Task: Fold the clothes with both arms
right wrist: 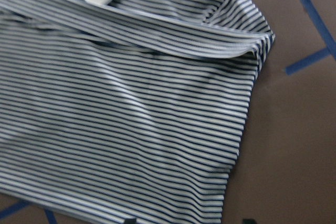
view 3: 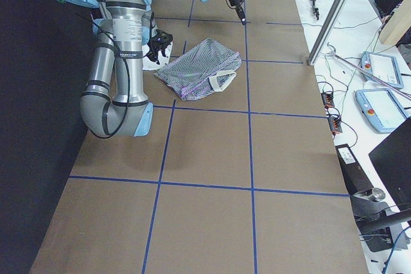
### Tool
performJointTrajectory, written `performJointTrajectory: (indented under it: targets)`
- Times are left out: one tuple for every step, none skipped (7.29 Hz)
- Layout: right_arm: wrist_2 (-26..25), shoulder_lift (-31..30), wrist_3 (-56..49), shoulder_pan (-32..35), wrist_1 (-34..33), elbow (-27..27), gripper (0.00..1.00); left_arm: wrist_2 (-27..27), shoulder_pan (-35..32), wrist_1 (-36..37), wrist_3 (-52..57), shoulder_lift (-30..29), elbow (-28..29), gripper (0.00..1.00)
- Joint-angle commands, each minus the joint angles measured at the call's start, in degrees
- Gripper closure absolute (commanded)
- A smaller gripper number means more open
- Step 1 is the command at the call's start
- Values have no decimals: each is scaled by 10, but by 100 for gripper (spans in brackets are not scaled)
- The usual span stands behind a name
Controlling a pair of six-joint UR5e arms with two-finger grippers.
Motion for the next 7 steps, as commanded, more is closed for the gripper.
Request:
performJointTrajectory:
  targets:
    - [4, 29, -71, 125, -1, -13, 0, -3, 48, 95, -39, 50, -108, 60]
    - [57, 73, -176, 216, -2, -57, 0, 33, 85, 156, -40, 51, -125, 60]
    - [153, 86, -238, 314, 3, -98, 0, 62, 118, 183, -41, 53, -124, 59]
    - [202, 87, -335, 382, 4, -121, 0, 93, 148, 216, -51, 52, -125, 58]
    - [209, 91, -367, 407, 4, -137, 0, 114, 185, 240, -69, 51, -121, 58]
    - [209, 101, -368, 412, 3, -148, 0, 123, 197, 253, -68, 49, -109, 58]
    - [211, 103, -366, 411, 3, -149, 0, 124, 200, 255, -65, 51, -100, 58]
